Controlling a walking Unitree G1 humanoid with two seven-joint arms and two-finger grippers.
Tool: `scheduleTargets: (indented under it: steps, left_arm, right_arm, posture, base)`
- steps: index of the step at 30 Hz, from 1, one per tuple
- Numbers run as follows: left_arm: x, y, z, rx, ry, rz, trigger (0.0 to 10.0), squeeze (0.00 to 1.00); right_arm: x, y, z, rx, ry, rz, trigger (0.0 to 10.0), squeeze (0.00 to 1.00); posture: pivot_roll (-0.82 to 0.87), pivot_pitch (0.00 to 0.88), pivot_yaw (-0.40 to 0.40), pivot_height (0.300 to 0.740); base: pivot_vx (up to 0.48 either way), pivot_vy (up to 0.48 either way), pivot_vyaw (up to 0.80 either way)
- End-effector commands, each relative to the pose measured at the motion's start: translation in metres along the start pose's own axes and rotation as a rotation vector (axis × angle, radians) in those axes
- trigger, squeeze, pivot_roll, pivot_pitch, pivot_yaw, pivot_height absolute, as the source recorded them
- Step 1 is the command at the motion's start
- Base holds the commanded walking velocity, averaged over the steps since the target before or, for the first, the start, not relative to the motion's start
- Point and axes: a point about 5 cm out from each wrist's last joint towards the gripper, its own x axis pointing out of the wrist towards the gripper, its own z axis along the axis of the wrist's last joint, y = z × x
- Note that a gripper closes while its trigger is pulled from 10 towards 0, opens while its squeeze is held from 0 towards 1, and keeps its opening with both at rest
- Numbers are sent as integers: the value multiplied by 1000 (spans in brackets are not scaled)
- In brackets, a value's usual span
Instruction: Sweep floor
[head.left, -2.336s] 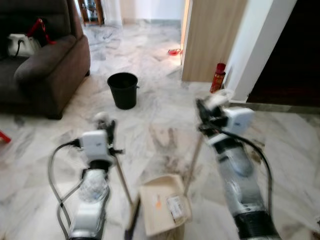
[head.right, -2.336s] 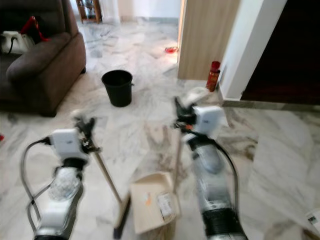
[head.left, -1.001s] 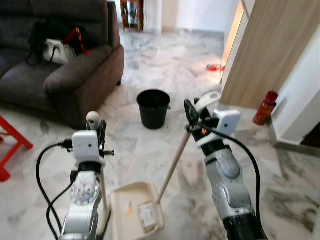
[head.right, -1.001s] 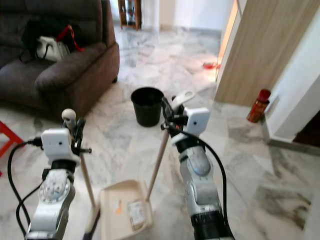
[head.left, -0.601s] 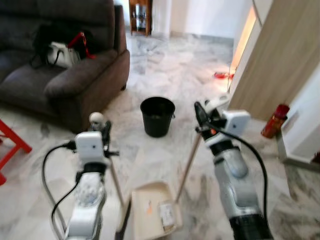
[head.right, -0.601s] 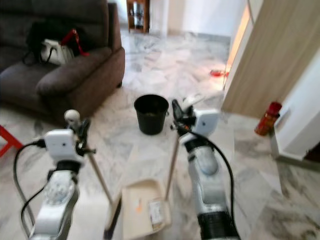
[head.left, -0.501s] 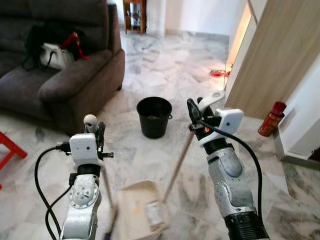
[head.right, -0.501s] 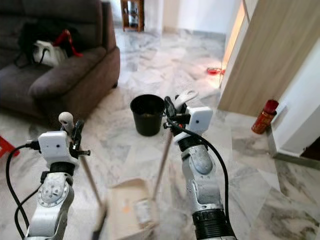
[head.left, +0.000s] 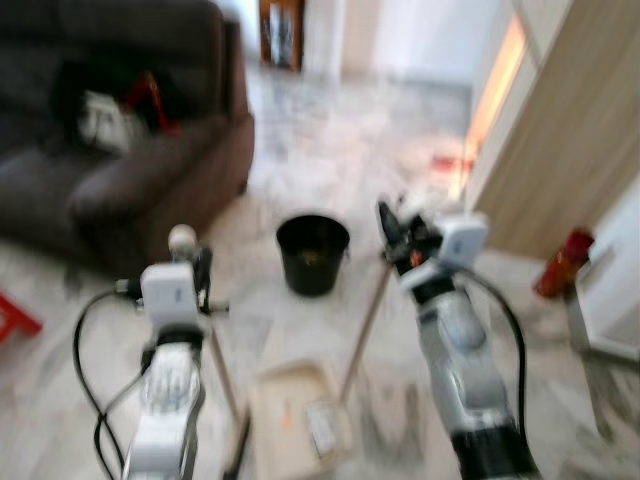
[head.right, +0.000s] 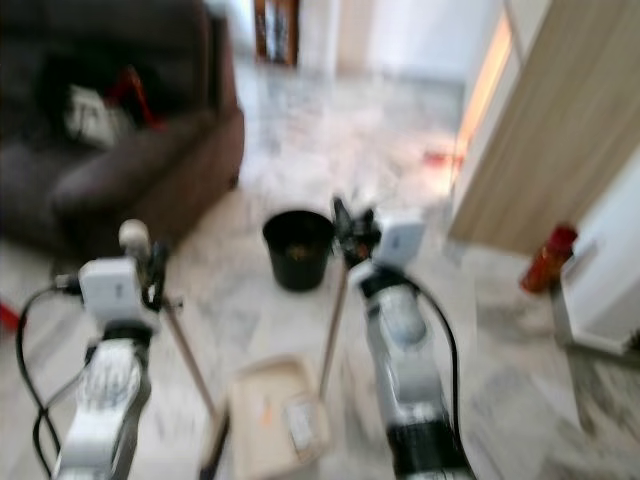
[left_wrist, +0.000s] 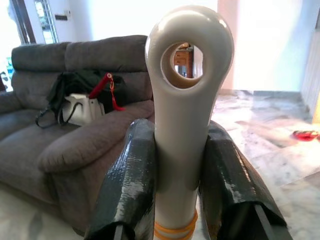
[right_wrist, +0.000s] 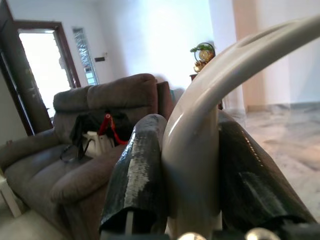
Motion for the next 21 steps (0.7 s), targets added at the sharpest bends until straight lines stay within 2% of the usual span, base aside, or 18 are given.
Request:
scheduleTargets:
  steps: [1, 15, 21]
  left_arm:
    - [3, -6, 12, -27, -51, -10, 10000, 0]
    - [4, -10, 14, -32, -55, -16, 10000, 0]
    - [4, -11, 13, -35, -55, -20, 10000, 0]
  right_arm:
    - [2, -2, 10, 12, -44, -11, 10000, 0]
    - [5, -3, 13, 0, -53, -8, 10000, 0]
    - [6, -4, 11, 23, -37, -8, 10000, 0]
  posture:
    - [70, 0, 29, 740]
    - [72, 0, 31, 740]
    - [78, 0, 25, 740]
  base:
    - [439, 0, 0]
    - [438, 0, 0]
    - [436, 0, 0]
